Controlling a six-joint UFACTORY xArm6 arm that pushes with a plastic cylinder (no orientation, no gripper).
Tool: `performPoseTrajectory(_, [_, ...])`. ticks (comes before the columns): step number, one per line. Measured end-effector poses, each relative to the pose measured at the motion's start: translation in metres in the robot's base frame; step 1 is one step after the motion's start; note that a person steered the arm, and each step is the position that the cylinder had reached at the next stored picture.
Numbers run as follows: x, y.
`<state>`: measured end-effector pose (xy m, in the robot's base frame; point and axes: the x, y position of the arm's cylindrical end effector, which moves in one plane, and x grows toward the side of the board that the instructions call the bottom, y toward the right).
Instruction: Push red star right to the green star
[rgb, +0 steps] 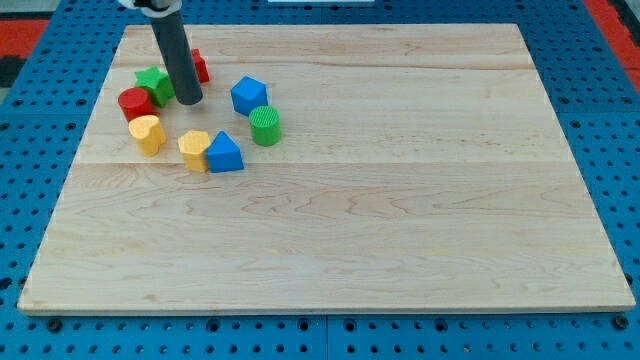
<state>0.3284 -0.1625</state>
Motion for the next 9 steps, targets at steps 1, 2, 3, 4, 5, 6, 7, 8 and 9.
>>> performPoseTrajectory(1, [-0.01, 0.043])
performPoseTrajectory(2, [-0.04, 0.065])
performPoseTrajectory(3, [-0.086, 0.054])
performPoseTrajectory(4, [-0.097, -0.01])
performPoseTrajectory(5, [-0.093, -0.025])
performPoseTrajectory(6, [-0.074, -0.006])
performPoseTrajectory(7, [-0.058, 0.001])
performPoseTrajectory(8, [-0.065, -0.006])
performPoseTrajectory(9, [-0.072, -0.032])
